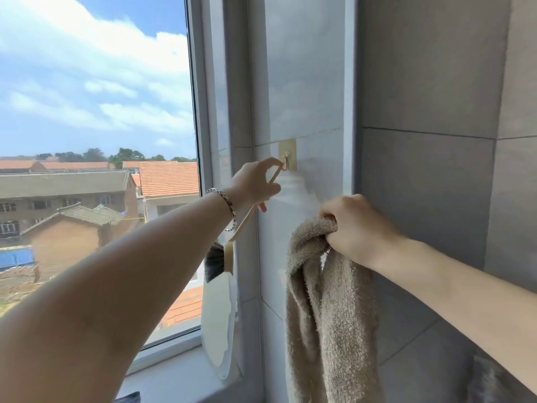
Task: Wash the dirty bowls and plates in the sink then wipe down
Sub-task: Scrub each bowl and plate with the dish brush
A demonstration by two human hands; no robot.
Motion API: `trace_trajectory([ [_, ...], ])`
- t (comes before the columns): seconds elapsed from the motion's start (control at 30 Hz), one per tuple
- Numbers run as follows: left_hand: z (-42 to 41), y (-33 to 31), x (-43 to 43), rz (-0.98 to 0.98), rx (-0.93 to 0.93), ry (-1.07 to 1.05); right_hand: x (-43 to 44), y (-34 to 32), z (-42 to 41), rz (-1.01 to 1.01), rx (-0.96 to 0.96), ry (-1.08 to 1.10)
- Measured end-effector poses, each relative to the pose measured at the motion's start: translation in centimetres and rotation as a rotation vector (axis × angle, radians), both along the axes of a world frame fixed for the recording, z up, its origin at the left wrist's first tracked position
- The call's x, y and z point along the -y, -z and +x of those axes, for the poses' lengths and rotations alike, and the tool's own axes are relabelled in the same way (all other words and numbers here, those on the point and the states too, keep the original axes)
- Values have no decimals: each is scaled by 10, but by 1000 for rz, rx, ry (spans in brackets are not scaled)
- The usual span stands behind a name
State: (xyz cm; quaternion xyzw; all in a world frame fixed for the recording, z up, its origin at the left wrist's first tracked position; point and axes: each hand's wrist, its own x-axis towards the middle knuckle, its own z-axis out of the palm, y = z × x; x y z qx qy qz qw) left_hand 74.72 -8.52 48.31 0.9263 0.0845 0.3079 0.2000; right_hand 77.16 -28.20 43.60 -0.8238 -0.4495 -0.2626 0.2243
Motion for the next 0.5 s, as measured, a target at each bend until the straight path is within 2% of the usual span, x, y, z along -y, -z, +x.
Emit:
trace_trajectory([
  [0.13,1,1,0,-53,64,-33,0,2,1,-29,6,11],
  [0.23,-8,9,-2,-192,235,-109,4,6,0,-29,6,5],
  [0.3,-23,24,-2,-339,286,-117,10,13,-3,-40,-7,21],
  [0.37,-45,56,4,-386,238,-79,19,26,-6,-73,-45,45],
  [0.5,-96,149,37,-281,21,-18,49,66,-10,-163,-194,165],
])
